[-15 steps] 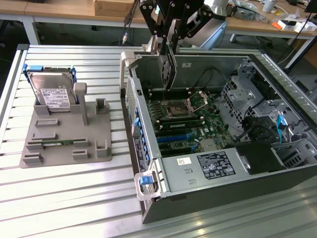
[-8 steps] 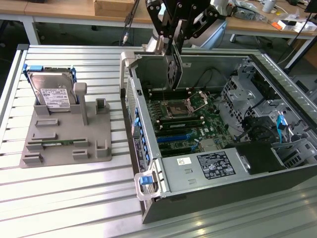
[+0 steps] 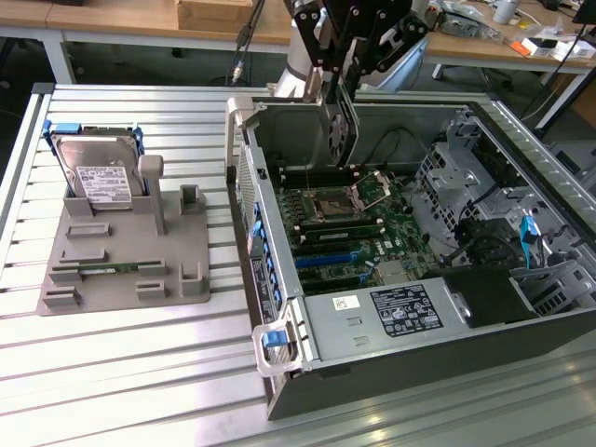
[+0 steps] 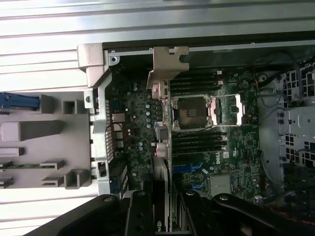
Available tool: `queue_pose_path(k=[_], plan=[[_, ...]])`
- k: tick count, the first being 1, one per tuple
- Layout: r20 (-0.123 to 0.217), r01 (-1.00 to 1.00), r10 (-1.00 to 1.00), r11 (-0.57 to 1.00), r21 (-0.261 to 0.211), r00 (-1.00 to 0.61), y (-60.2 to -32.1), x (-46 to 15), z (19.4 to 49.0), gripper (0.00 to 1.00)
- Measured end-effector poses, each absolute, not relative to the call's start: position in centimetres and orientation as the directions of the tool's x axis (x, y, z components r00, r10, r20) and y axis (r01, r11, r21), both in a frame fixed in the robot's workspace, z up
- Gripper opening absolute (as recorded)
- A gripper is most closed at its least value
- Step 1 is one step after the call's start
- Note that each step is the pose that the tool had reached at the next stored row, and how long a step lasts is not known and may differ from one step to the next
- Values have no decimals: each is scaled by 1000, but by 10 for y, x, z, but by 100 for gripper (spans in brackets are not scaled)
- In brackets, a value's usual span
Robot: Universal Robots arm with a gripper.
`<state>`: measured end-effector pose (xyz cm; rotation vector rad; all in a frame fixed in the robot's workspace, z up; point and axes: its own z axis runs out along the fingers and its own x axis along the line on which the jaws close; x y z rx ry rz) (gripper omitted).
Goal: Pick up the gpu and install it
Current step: 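Pick up the gpu and move the gpu toward the slot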
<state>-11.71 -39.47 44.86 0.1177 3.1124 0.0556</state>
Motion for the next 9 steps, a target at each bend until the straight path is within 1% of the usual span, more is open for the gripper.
queue_pose_path(k=[9], plan=[[-25, 75, 76, 997, 36, -997, -395, -103, 449, 27]])
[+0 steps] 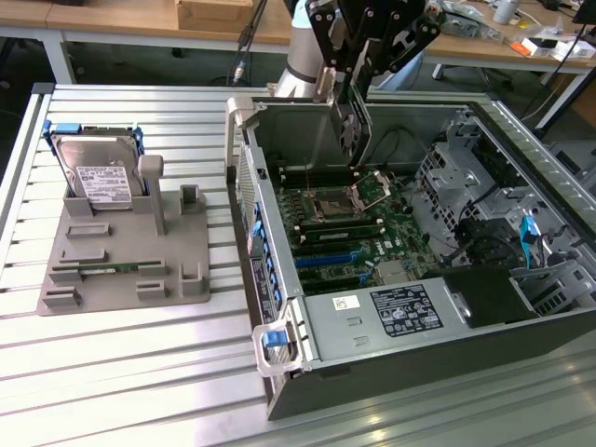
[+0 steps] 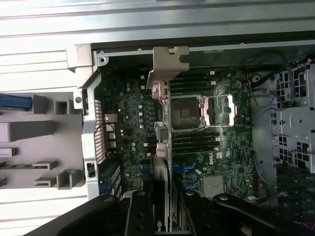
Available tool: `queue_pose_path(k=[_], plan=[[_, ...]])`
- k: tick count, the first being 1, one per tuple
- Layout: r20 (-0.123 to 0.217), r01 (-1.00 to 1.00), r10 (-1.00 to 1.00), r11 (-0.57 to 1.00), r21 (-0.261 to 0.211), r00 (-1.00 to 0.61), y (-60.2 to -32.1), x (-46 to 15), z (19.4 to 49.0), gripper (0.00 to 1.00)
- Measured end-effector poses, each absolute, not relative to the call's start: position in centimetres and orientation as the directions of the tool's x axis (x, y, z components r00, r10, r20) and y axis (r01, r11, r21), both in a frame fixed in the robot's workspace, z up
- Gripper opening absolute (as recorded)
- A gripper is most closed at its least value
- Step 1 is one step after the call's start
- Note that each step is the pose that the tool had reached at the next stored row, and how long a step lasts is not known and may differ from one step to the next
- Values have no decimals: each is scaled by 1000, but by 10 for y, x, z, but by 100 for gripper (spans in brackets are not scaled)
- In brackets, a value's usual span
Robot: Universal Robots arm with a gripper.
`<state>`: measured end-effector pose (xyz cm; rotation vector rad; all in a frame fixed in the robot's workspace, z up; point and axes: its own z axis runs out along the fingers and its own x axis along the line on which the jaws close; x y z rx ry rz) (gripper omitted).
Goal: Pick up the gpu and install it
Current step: 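Pick up the gpu and move the gpu toward the slot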
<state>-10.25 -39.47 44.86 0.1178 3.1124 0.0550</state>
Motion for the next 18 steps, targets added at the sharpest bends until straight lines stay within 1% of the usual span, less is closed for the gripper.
queue_pose_path(k=[18], plan=[[-25, 75, 76, 997, 35, -997, -395, -64, 449, 27]])
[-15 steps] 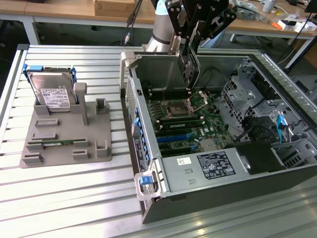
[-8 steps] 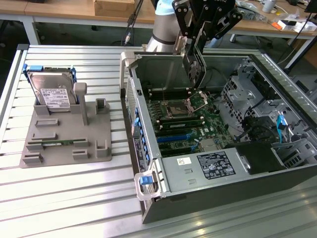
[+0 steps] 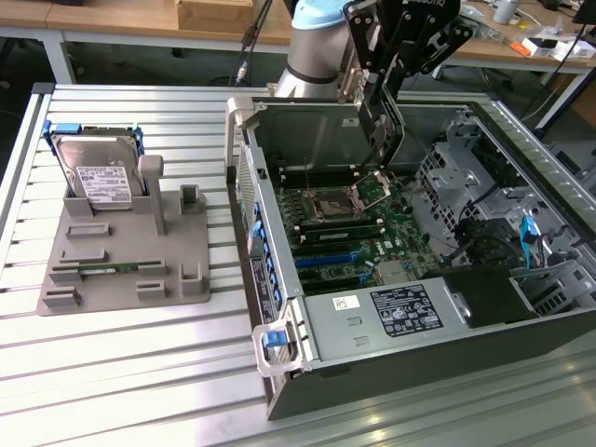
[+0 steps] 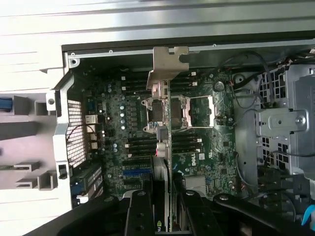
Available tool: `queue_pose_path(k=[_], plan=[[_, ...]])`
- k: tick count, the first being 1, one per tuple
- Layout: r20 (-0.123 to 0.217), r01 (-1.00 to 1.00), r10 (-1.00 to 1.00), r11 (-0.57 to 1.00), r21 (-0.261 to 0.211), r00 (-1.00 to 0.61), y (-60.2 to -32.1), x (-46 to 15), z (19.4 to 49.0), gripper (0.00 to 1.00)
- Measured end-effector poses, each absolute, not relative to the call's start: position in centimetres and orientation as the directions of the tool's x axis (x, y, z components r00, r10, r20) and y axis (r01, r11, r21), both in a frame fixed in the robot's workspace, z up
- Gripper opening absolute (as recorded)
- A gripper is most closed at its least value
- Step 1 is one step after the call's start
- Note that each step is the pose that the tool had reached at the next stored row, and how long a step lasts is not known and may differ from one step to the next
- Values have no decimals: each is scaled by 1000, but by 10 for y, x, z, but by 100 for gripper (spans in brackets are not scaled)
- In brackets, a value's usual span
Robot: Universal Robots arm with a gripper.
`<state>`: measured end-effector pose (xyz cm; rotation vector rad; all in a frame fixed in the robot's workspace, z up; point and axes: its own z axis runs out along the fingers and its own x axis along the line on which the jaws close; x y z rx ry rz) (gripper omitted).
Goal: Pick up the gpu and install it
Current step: 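Pick up the gpu and move the gpu toward the slot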
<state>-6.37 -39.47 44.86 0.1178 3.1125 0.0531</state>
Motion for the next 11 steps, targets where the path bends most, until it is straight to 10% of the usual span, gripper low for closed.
queue_pose_path(k=[11], plan=[[-25, 75, 76, 997, 35, -997, -395, -45, 449, 27]])
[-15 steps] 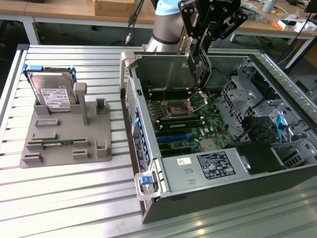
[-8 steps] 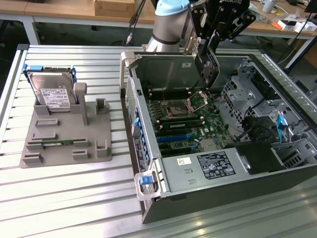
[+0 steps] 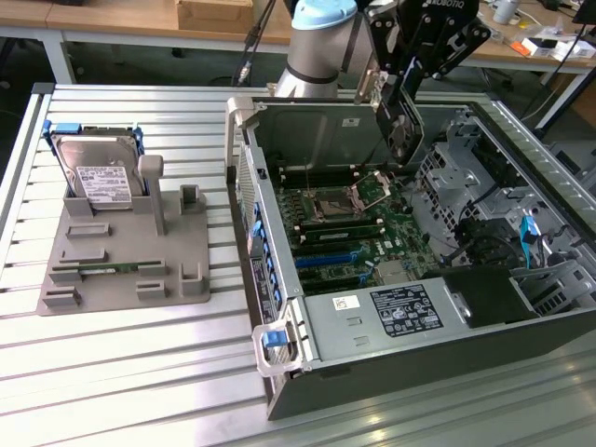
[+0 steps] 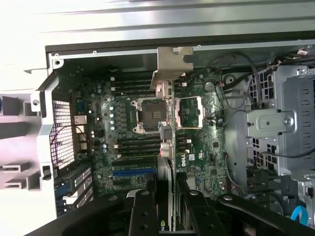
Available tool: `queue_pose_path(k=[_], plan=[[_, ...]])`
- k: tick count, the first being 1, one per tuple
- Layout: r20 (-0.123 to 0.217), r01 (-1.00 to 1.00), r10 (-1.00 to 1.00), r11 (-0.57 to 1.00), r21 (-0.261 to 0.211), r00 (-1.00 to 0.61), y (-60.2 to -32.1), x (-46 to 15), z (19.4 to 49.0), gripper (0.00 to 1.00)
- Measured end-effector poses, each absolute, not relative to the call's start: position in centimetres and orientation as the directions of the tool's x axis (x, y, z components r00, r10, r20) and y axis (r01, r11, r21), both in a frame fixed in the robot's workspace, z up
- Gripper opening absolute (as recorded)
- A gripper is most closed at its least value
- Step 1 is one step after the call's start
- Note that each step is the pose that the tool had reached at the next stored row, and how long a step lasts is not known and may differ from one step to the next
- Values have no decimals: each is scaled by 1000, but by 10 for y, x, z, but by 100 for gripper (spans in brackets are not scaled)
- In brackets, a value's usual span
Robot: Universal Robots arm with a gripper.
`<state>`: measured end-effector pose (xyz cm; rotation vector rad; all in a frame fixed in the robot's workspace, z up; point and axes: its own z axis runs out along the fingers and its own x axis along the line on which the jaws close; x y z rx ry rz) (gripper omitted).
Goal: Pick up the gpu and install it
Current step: 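Pick up the gpu and move the gpu toward the slot, then insert the gpu into the slot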
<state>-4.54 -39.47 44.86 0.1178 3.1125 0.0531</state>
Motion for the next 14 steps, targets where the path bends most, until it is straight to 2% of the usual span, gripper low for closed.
queue_pose_path(k=[14], plan=[[-25, 21, 21, 999, 35, -999, -395, -43, 449, 27]])
